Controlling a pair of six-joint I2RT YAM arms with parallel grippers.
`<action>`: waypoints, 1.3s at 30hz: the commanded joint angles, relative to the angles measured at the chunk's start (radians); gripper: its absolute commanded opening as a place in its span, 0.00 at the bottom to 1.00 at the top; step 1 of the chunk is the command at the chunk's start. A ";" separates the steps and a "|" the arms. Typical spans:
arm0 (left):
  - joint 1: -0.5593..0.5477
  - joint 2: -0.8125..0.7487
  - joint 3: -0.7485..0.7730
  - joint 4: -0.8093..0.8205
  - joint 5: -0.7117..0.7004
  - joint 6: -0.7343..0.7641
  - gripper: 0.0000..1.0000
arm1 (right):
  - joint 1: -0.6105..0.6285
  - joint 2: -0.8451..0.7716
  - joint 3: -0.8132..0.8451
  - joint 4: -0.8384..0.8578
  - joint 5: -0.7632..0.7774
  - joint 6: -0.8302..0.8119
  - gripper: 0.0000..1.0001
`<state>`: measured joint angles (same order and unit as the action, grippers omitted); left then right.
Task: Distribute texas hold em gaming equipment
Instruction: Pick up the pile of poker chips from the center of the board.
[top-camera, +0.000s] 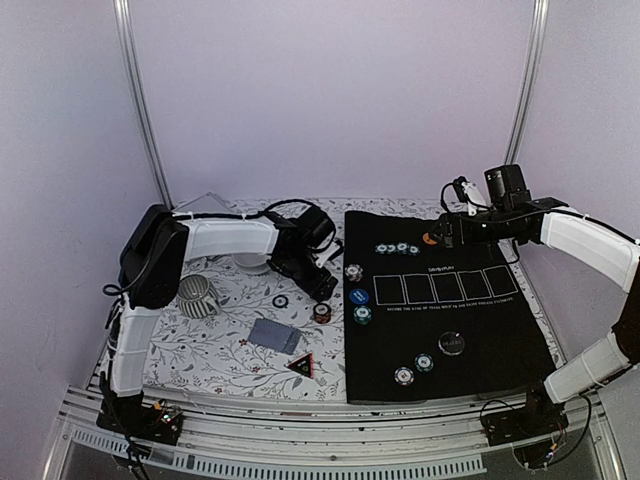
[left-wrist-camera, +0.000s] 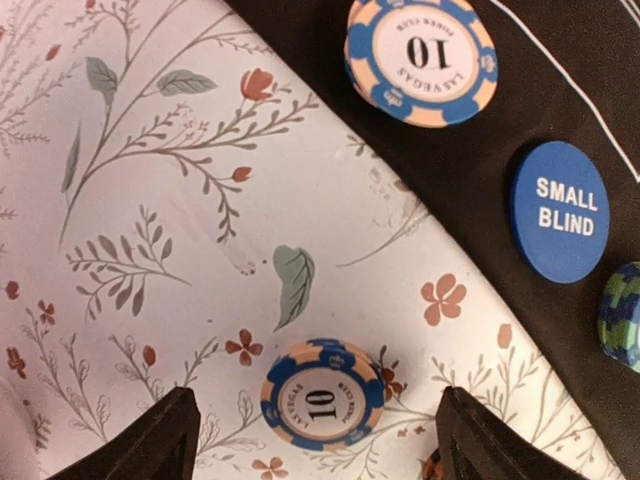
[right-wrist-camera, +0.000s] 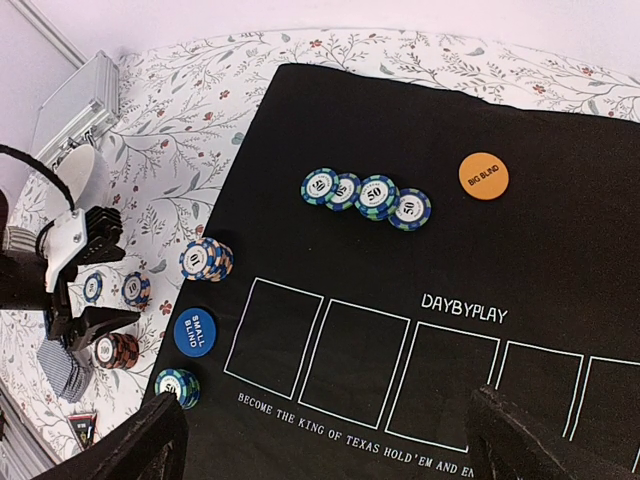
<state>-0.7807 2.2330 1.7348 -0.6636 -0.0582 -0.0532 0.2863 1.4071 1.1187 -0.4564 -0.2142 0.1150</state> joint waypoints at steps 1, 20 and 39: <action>0.005 0.071 0.054 -0.029 0.010 0.010 0.81 | -0.006 0.001 0.012 -0.005 0.001 0.000 0.99; 0.020 0.105 0.101 -0.184 0.013 0.020 0.56 | -0.005 -0.007 0.009 -0.005 0.005 -0.002 0.99; 0.020 0.064 0.093 -0.115 -0.061 0.051 0.00 | -0.006 -0.012 0.013 -0.004 -0.017 0.006 0.99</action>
<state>-0.7746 2.3230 1.8393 -0.7666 -0.0566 -0.0196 0.2863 1.4071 1.1187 -0.4564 -0.2153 0.1154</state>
